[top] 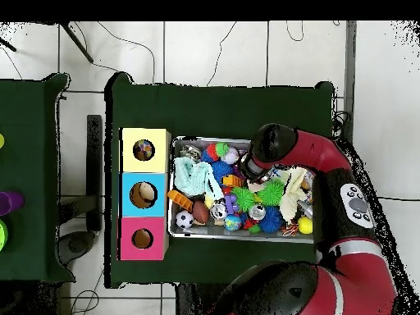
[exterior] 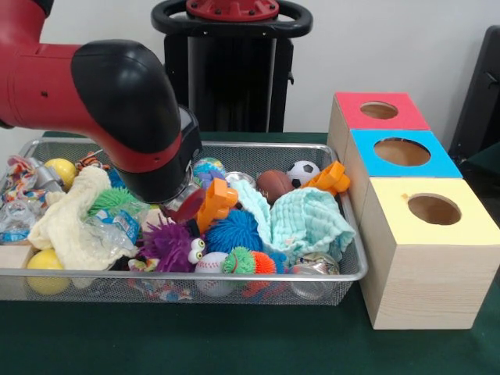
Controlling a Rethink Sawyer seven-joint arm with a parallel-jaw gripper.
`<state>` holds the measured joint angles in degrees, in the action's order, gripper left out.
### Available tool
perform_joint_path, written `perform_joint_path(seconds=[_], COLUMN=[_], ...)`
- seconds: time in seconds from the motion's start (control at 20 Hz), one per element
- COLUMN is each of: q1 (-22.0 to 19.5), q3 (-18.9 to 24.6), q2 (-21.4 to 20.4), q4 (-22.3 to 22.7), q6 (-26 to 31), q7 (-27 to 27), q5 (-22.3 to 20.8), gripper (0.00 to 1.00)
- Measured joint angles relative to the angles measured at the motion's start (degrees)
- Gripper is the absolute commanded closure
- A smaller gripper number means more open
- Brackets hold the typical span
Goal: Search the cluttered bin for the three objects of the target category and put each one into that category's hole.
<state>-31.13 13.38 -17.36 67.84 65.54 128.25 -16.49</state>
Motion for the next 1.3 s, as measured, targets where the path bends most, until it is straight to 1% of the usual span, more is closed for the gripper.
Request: perform_joint_path(seconds=[0.5, 0.75, 0.8, 1.3], q1=[0.0, 0.0, 0.0, 0.6], q3=[0.0, 0.0, 0.0, 0.0], q2=[1.2, 1.5, 1.7, 1.8], q4=[-0.3, -1.6, -2.4, -5.4], q6=[-0.6, -0.5, -0.4, 4.6], q7=[0.0, 0.0, 0.0, 0.0], q5=[-0.1, -0.1, -0.1, 0.3], gripper=[0.00, 0.00, 0.00, 0.00])
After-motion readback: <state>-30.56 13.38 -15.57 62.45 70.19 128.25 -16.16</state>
